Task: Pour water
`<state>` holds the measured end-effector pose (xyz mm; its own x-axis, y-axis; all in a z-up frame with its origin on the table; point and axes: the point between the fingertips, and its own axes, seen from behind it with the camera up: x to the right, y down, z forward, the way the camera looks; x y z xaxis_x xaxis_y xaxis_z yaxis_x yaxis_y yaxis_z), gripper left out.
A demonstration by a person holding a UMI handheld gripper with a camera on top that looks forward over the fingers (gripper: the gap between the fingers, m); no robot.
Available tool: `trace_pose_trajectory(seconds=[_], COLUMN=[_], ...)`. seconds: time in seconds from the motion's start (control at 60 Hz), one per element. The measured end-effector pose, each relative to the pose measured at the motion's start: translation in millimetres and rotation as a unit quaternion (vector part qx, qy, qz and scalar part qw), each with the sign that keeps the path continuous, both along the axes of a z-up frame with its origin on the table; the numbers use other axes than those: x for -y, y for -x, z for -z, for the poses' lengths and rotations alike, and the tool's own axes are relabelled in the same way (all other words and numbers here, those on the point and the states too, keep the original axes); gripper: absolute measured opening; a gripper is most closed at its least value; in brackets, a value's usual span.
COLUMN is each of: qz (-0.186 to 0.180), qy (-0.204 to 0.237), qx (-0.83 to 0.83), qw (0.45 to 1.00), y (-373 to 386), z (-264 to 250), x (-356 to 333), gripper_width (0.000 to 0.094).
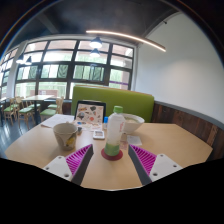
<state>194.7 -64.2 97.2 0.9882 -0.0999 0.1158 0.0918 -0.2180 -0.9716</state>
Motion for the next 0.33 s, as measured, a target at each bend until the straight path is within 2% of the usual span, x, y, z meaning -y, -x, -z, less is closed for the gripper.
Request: trace_pose_trajectory(seconds=[0.183, 0.25, 0.333], qz=[-0.006, -0.016, -0.012], qy=[-0.010, -0.023, -0.023], qx=[-0.026, -0.027, -0.040], qw=[1.000, 0.999, 0.999], y=[28, 34, 33], z=[-14, -22, -23], x=[79, 88, 99], gripper_width=[0.0820, 0.0821, 0.0821])
